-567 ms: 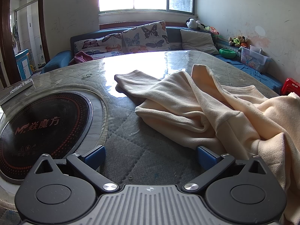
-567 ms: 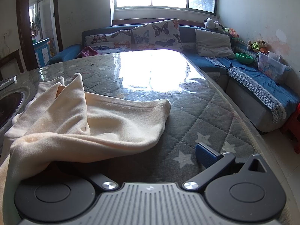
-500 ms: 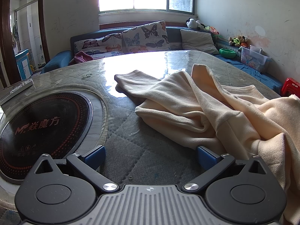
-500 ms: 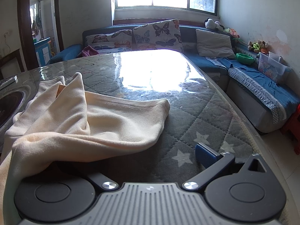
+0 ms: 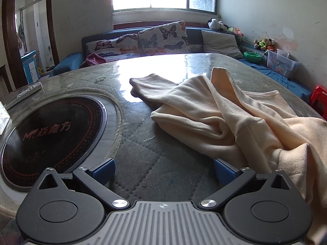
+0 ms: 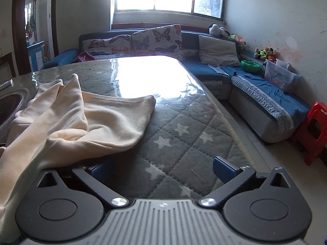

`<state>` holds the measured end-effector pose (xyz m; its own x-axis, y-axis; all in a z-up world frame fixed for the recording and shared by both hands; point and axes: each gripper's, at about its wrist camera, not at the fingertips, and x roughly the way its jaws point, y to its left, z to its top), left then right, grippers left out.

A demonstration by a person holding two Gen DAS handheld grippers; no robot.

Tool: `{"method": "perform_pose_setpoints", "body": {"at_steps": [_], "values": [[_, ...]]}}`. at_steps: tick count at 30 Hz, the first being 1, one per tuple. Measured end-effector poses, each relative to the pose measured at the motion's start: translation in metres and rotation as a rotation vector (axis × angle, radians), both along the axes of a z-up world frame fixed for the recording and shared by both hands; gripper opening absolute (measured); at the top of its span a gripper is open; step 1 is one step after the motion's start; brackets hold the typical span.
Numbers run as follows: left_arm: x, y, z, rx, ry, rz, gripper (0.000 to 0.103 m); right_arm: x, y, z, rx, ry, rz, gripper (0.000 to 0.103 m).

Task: Fold clothes
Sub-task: 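Move both tools toward the crumpled cream sweatshirt on the table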

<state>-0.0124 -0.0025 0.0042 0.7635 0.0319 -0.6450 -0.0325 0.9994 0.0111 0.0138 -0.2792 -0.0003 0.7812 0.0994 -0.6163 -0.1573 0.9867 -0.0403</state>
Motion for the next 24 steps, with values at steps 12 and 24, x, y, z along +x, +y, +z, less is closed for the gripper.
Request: {"method": "perform_pose_setpoints", "body": {"at_steps": [12, 24], "values": [[-0.032, -0.001, 0.017, -0.017, 0.004, 0.037, 0.103, -0.036, 0.001, 0.017, 0.042, -0.040, 0.058, 0.103], [-0.061, -0.018, 0.031, -0.026, 0.022, 0.024, 0.103, -0.069, 0.022, 0.029, 0.070, -0.055, 0.152, 0.103]]}}
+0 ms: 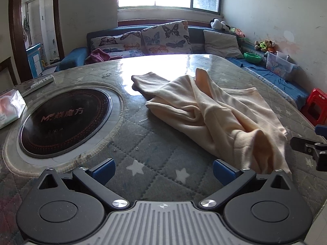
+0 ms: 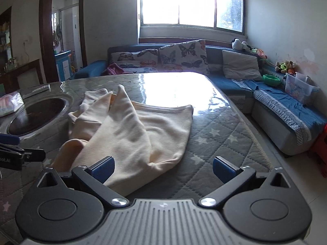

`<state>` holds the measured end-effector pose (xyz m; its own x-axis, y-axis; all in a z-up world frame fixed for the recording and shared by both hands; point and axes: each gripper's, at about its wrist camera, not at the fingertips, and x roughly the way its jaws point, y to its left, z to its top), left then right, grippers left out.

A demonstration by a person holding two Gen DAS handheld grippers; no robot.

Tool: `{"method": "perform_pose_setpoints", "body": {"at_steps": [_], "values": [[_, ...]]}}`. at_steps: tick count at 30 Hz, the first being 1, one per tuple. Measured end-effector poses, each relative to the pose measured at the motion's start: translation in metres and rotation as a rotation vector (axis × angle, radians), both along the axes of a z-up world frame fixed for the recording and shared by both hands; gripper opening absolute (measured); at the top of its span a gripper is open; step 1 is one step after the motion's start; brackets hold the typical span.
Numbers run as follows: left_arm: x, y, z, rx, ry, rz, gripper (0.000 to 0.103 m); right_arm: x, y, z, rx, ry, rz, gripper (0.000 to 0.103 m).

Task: Fold clothes
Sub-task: 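Move both tools toward the crumpled cream sweatshirt on the table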

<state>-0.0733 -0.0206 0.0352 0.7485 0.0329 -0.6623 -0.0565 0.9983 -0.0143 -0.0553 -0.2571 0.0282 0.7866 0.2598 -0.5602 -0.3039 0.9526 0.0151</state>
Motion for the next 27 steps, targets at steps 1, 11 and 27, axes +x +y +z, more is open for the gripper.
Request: {"method": "perform_pose_setpoints", "body": {"at_steps": [1, 11, 27], "values": [[-0.002, -0.002, 0.001, 0.002, 0.004, 0.001, 0.103, -0.002, 0.001, 0.001, 0.004, 0.001, 0.007, 0.103], [-0.018, -0.011, 0.006, 0.005, 0.037, 0.017, 0.103, -0.023, 0.006, 0.006, 0.032, 0.022, 0.054, 0.103], [-0.047, -0.021, 0.004, 0.031, 0.053, -0.015, 0.103, -0.056, 0.010, 0.002, 0.021, 0.022, 0.064, 0.103]]}}
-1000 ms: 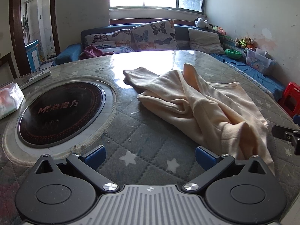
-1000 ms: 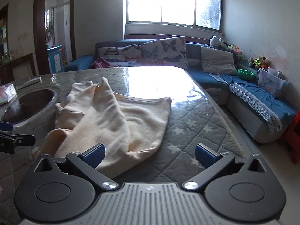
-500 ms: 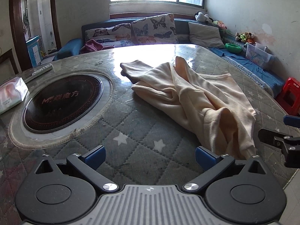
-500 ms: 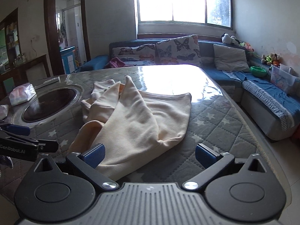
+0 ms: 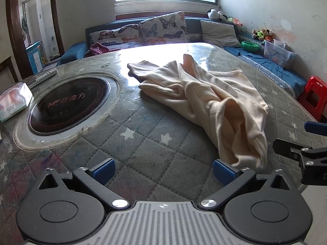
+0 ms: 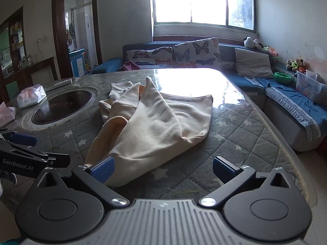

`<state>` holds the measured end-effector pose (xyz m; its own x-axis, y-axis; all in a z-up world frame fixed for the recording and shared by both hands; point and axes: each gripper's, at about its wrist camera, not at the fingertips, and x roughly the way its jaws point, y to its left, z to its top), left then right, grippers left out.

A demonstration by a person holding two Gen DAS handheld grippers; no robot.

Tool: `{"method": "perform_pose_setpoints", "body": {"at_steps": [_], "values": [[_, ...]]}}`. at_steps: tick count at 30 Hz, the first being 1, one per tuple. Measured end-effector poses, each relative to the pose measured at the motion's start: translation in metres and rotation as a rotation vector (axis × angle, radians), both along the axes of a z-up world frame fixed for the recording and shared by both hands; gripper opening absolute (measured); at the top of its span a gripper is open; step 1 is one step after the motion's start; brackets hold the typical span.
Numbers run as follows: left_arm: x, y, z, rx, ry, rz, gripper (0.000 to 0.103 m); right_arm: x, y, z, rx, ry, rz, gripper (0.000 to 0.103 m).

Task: Fold clothes

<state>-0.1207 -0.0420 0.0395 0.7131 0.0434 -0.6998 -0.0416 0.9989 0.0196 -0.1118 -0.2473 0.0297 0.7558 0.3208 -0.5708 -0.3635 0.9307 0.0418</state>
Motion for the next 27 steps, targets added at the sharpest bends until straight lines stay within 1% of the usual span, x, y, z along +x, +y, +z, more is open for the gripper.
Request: {"method": "perform_pose_setpoints", "body": {"at_steps": [11, 16, 27], "values": [[-0.017, -0.008, -0.005, 0.005, -0.012, -0.020, 0.103, -0.018, -0.002, -0.004, 0.008, -0.009, -0.022, 0.103], [-0.023, -0.012, -0.008, 0.013, -0.004, -0.021, 0.103, -0.025, -0.003, -0.007, 0.006, -0.010, -0.025, 0.103], [-0.026, -0.019, -0.008, 0.032, -0.002, -0.032, 0.103, -0.032, -0.008, -0.006, 0.014, -0.028, -0.031, 0.103]]}}
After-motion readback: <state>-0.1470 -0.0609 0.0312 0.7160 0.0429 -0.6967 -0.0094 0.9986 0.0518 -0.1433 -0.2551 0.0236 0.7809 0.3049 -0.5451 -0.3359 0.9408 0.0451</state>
